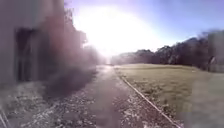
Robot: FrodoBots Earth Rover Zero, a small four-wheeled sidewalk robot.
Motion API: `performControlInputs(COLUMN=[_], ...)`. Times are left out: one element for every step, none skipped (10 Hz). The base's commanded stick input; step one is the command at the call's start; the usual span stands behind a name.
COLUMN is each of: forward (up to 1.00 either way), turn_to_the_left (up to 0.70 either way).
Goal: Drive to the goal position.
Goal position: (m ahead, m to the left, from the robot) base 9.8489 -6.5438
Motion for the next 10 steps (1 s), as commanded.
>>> performControlInputs(forward=[0.7, 0.7, 0.7, 0.7, 0.7, 0.7, 0.7, 0.7, 0.7, 0.7], turn_to_the_left=[0.0, 0.0, 0.0, 0.0, 0.0, 0.0, 0.0, 0.0, 0.0, 0.0])
